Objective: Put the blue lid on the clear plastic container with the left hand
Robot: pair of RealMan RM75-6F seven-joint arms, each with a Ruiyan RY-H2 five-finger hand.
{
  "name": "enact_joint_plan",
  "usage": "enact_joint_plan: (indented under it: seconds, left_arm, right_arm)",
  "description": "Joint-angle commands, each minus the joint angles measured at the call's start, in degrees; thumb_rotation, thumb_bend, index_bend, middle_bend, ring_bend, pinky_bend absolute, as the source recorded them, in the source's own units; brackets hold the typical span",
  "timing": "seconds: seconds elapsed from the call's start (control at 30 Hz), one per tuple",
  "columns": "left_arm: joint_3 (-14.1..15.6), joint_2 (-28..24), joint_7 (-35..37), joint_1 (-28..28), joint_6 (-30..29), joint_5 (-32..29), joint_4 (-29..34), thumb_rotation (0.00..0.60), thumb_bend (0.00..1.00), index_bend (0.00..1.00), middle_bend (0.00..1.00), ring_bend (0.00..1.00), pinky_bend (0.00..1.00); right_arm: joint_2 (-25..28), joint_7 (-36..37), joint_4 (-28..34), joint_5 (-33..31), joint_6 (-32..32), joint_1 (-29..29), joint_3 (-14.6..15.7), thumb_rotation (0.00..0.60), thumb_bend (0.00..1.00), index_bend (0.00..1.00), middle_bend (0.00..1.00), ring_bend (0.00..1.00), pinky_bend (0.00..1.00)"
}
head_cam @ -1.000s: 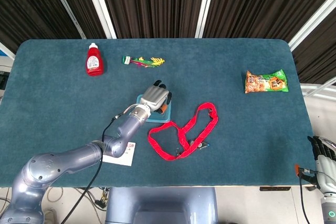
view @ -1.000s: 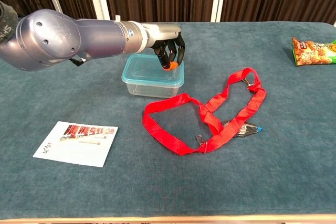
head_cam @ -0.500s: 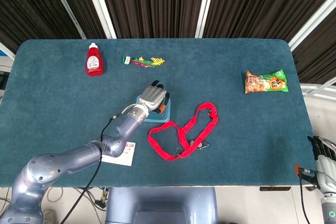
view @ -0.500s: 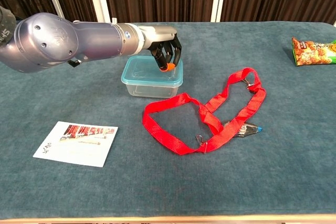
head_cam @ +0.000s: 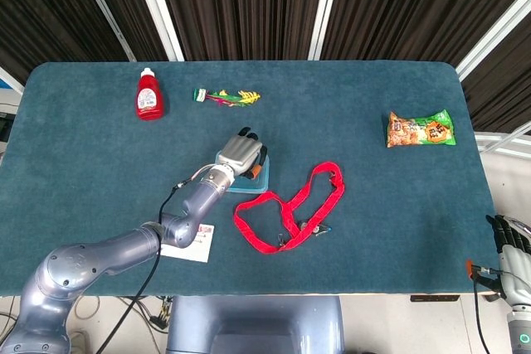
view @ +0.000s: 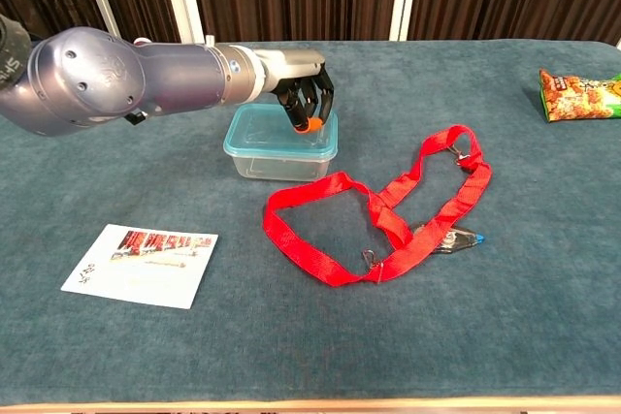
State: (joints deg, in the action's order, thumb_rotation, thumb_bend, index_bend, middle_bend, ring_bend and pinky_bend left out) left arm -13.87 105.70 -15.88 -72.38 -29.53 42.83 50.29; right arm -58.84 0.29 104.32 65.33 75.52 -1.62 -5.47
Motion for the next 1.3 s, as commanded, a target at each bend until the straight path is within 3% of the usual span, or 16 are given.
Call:
enact_joint_plan:
  seconds: [0.03,0.5,0.73,1.03,1.3]
  left_arm:
    - [-0.1,0.2,0.1,-0.1,0.0,0.0,-0.2,0.6,0.46,0.49,0.47,0.15,0.05]
    - [-0.5,-0.8,-0.6,0.0,-2.0,1.0,1.7,0.6,0.46,0.49,0.47,0.15,0.05]
    - [-0.7,-4.9,-2.6,0.9,-5.8,1.8,8.3,0.6,0.46,0.49,0.47,0.15,0.05]
    - [2.9,-10.8,-4.6,3.3,-10.8,11.3,16.9,0.6,0.47,0.56,0.49,0.15,0.05]
    - [5.1,-16.4,-2.5,5.8,-11.5,17.8,24.8,0.6,0.47,0.57,0.5,0.15,0.05]
  right_arm:
    - [0.0,0.0,0.0,0.1,0.1,0.0,0.0,0.6,0.39,0.06,0.04,0.02,0.0]
    - [0.0,0.0,0.0,0.2,0.2,0.0,0.0,0.6,0.39,0.06,0.04,0.02,0.0]
    - [-0.1,0.0,-0.1,0.3,0.2,0.0,0.0,0.6,0.39,0.06,0.04,0.02,0.0]
    - [-0.3,-0.2,-0.1,0.0,0.3,0.0,-0.1,0.6,0.39,0.06,0.04,0.02,0.0]
    - [-0.4,-0.5,-0.1,-0.3,0.1,-0.1,-0.1,0.6,0.39,0.06,0.04,0.02,0.0]
